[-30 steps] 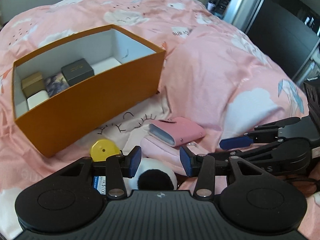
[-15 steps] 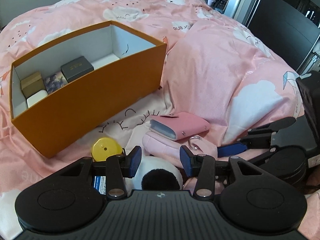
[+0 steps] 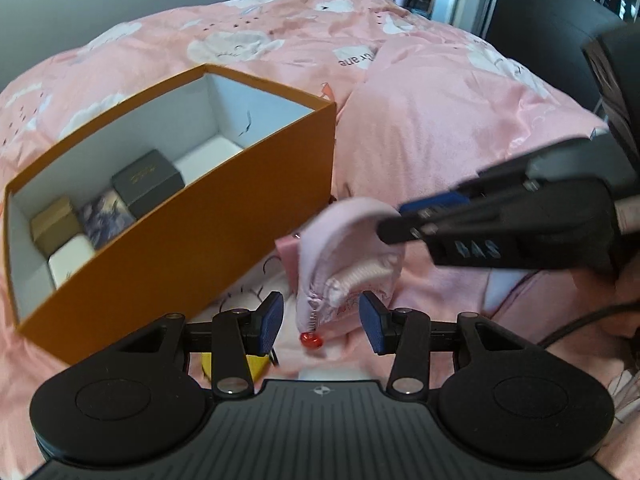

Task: Organize objects
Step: 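Grasp the pink backpack loop with the left tool while the right tool reaches the pink wallet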

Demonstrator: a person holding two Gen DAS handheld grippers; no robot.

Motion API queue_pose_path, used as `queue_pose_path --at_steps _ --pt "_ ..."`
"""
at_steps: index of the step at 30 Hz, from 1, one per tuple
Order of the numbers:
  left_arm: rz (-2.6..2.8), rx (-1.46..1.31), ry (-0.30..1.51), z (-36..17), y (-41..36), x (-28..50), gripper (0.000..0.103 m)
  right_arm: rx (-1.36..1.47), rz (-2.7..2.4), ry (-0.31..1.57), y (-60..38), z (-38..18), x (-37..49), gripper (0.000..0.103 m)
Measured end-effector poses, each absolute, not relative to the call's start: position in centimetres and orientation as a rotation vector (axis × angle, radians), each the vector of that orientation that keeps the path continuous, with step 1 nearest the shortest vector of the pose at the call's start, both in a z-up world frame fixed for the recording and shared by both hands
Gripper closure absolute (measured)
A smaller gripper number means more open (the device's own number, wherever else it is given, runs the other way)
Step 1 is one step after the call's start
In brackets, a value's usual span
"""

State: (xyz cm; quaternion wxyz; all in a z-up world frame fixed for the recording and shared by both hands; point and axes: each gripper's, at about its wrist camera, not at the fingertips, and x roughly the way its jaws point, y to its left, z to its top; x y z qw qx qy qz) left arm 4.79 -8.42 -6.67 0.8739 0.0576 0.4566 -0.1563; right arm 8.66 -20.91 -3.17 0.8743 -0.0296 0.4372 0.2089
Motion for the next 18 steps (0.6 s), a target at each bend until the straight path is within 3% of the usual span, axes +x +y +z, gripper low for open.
queue_pose_path --at_steps 4,8,18 --pt "-0.333 0.139 0.960 -7.8 -8.7 6.3 0.051 -0.022 0.403 0.901 -21.0 -3.9 10.5 0.082" --pt "-0.335 0.114 0.971 -8.7 -8.7 7.8 0.051 0.081 0.378 0.927 -22.4 -4.2 11.6 0.070" --pt "-0.356 0.051 0.997 -10.4 -9.6 10.5 0.047 0.156 0.279 0.948 -25.6 -5.2 12.9 0.070"
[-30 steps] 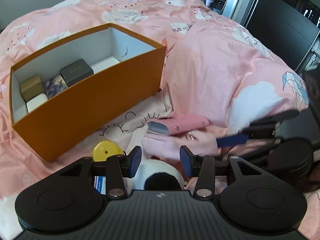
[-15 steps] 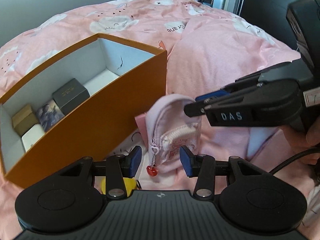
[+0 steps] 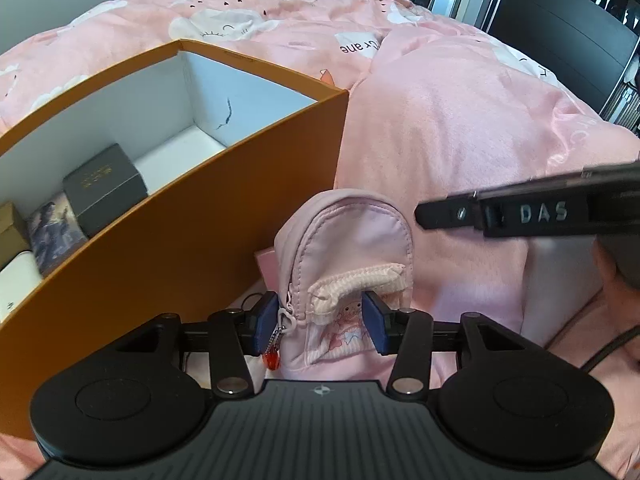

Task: Organize objects
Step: 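Grasp the pink wallet with the right tool and lift it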

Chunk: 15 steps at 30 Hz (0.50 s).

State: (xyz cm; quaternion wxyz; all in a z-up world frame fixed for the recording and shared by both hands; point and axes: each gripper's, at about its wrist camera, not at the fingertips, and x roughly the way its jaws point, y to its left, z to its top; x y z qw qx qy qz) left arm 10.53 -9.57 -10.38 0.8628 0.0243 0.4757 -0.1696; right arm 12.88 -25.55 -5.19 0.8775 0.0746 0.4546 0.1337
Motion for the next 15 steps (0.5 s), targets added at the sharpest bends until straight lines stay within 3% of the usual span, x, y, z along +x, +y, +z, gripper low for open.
queue_pose_path --at_steps 5,9,15 --pt "-0.341 0.024 1.021 -11.5 -9.9 11.3 0.055 0.124 0.314 0.987 -24.8 -6.5 13.3 0.070" --pt "-0.320 0.000 1.022 -11.1 -9.6 11.0 0.074 0.121 0.317 1.004 -24.7 -6.9 13.5 0.070" --pt "-0.243 -0.051 1.054 -9.6 -7.5 9.2 0.080 -0.031 0.434 0.971 -23.0 -5.5 13.3 0.069"
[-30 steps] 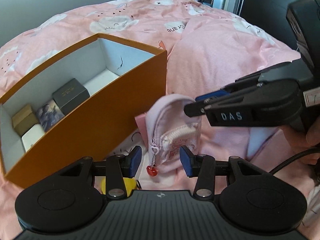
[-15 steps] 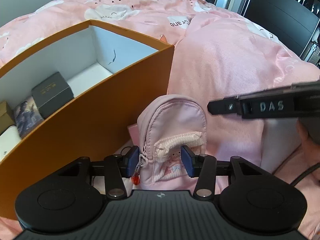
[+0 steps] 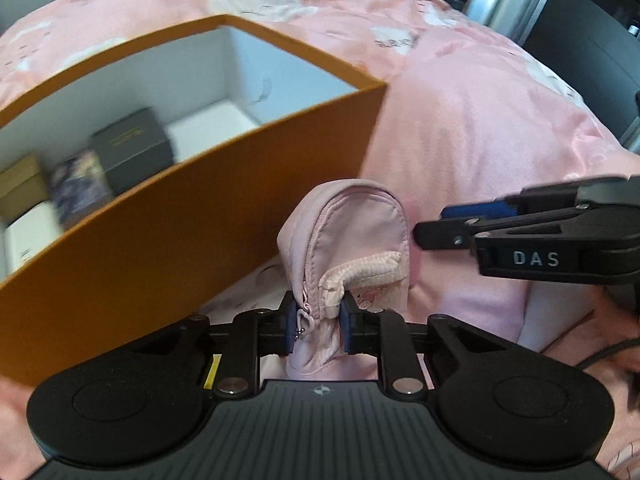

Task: Organize objects
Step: 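Grasp the pink wallet with the right tool and lift it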

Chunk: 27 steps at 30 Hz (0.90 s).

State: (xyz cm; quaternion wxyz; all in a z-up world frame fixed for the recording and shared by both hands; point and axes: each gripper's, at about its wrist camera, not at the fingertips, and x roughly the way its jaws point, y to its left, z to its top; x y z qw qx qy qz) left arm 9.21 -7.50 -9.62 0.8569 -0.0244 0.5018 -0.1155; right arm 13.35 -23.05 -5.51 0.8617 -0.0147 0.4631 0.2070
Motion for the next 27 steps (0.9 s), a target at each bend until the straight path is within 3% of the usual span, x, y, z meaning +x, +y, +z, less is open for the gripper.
queue_pose_path --at_steps 12,20,27 --pt "-0.088 -0.139 1.076 -8.2 -3.6 6.9 0.081 -0.643 0.714 0.917 -15.7 -5.5 14.9 0.055" --pt "-0.096 -0.170 1.074 -8.4 -2.7 6.8 0.080 -0.764 0.817 1.013 -13.1 -7.4 16.3 0.049" --pt "-0.112 -0.189 1.074 -8.5 -2.3 7.1 0.080 -0.771 0.856 1.112 -13.1 -5.7 15.4 0.077"
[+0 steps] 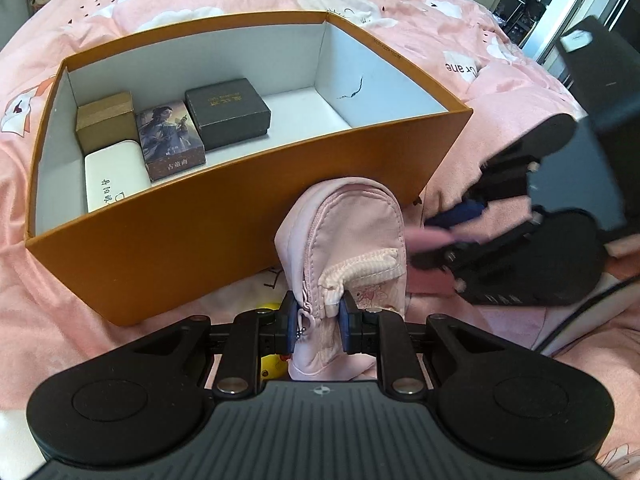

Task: Organize objects
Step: 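Grasp the pink wallet with the right tool and lift it, then carry the backpack with the left tool while the right tool carries the wallet over the orange box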

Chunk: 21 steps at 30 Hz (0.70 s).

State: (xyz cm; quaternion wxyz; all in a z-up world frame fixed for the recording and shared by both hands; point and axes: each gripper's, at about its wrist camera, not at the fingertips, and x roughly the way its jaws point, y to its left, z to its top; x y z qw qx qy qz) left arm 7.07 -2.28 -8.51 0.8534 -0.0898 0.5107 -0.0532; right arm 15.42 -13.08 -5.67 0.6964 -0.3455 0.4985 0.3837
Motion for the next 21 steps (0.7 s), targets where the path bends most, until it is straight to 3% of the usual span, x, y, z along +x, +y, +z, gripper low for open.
queue_pose_path --at_steps 2,7,13,21 --pt "-0.113 -0.187 1.076 -8.7 -2.3 7.1 0.080 -0.779 0.874 1.149 -12.8 -5.3 14.6 0.082" --pt "-0.120 -0.201 1.071 -9.2 -2.1 7.4 0.077 -0.867 0.841 1.126 -11.9 -6.5 13.5 0.081" --pt "-0.153 -0.329 1.054 -10.5 -0.5 7.8 0.073 -0.767 0.777 1.139 -13.2 -6.1 13.8 0.083" --pt "-0.167 -0.309 0.983 -8.6 -0.9 6.7 0.080 -0.465 0.631 1.121 -17.6 -3.9 13.4 0.084"
